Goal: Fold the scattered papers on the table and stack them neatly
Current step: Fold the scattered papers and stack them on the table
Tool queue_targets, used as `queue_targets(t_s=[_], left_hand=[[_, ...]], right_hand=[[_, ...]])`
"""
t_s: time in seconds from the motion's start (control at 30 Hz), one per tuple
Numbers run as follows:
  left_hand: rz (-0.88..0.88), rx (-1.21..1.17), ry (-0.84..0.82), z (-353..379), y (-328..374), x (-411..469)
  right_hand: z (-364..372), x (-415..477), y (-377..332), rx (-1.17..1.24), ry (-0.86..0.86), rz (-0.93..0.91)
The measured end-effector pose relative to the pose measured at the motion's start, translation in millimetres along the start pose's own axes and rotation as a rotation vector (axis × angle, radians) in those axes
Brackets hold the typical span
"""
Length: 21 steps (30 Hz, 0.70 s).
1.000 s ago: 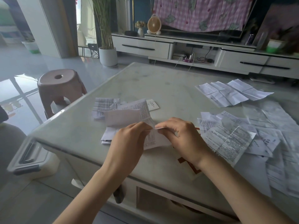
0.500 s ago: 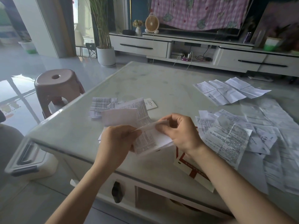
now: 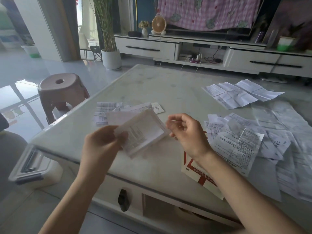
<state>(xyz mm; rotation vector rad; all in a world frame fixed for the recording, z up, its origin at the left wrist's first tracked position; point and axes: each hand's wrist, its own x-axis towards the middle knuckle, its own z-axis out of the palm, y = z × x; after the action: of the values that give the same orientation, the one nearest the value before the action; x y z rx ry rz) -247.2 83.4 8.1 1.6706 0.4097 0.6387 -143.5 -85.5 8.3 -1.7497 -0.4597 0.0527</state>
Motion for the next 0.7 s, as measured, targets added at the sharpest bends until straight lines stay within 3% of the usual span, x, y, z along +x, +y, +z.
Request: queue_targets(t_s=[0.1, 0.2, 0.37, 0.57, 0.7], left_hand=[[-0.064, 0.076, 0.02, -7.3, -10.7, 15.3], [-0.07, 0.401, 0.01, -1.4, -25.9, 23.0], [0.174, 0.75, 0.138, 6.4, -27.8, 11.7], [0.312, 0.705, 0.185, 7.8, -11.0, 1.8], [0.446, 0.627, 0.151, 29.7, 9.9, -18.0]], right_hand=[[-4.9, -2.1, 1.4, -0.002, 0.028, 0.037], [-8.0, -4.7, 4.0, -0.015, 0.026, 0.061], [-18.8, -5.4, 1.3, -0.062, 0.043, 0.061], [-62.3, -10.5, -15.2, -0.041, 0.086, 0.027], [-113.7, -22.1, -14.3, -0.15, 0.136, -0.017]])
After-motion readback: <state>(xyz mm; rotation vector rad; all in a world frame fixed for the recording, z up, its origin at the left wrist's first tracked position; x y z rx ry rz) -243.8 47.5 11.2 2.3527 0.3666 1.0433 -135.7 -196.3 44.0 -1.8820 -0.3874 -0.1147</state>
